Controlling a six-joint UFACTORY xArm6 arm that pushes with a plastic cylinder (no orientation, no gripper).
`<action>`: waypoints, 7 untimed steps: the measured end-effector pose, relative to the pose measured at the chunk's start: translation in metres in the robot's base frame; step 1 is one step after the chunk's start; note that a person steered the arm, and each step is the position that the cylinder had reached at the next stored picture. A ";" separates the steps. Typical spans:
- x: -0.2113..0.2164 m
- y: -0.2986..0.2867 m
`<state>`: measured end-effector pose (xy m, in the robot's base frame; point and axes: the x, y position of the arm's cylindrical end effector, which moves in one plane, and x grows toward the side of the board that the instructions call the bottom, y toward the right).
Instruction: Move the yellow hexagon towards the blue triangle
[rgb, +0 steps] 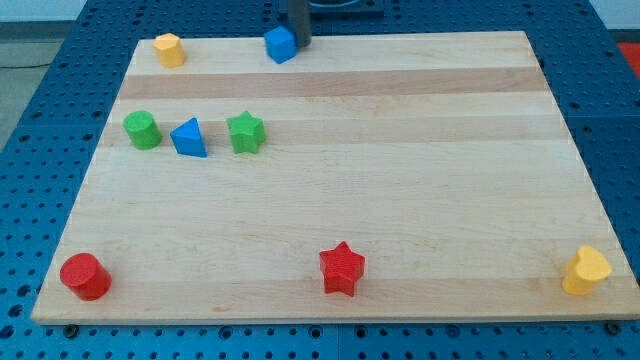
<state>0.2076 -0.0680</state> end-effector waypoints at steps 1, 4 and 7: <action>0.043 -0.041; 0.042 -0.040; -0.016 -0.146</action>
<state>0.1913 -0.2142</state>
